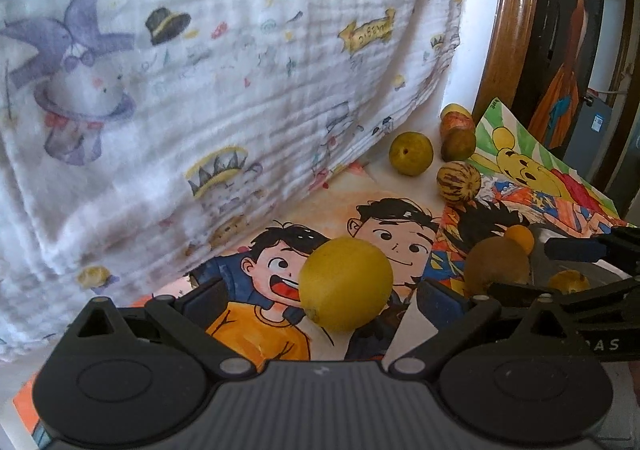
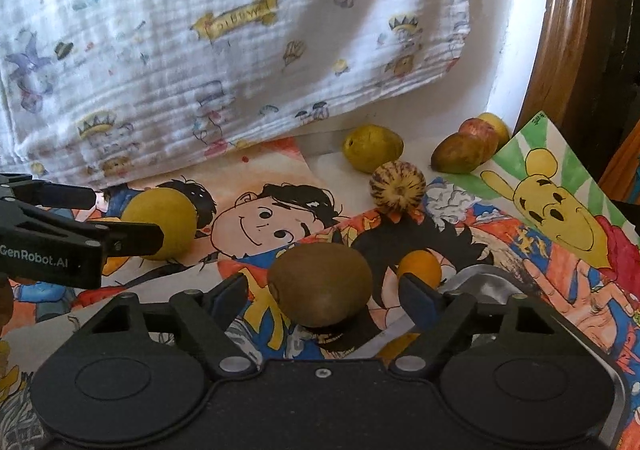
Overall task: Organize fruits
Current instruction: 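Close the left gripper on the yellow citrus while the right gripper closes on the kiwi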
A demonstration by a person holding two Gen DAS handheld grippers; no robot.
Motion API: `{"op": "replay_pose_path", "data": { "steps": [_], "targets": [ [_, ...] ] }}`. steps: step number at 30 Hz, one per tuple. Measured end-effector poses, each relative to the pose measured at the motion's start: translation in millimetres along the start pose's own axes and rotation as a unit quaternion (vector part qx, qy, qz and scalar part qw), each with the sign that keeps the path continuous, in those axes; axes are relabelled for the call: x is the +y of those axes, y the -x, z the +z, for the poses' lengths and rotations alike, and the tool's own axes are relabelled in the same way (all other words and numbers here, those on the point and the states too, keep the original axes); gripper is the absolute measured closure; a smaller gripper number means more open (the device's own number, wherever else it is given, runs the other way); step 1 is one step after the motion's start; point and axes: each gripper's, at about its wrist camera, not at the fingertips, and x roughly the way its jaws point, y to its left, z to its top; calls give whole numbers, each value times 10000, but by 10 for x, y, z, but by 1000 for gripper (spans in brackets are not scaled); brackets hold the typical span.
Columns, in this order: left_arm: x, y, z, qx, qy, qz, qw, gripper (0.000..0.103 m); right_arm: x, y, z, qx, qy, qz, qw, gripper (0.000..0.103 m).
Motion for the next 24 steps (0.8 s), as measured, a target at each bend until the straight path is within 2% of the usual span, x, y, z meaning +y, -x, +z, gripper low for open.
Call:
{"op": "replay_pose_path", "data": {
  "steps": [7,14,24],
  "targets": [
    [12,-81,-7,92,68,-8,9999,3,11,-134,-11,158,2,-3,9999,25],
    [11,-149,1,161,128,-84,9998,12,-14,-203,-1,214,-48,14,9998,28],
    [5,-241,28,297,254,-375,9985,40,-51,-312,4,299,-133,118,9994,34]
  ]
}}
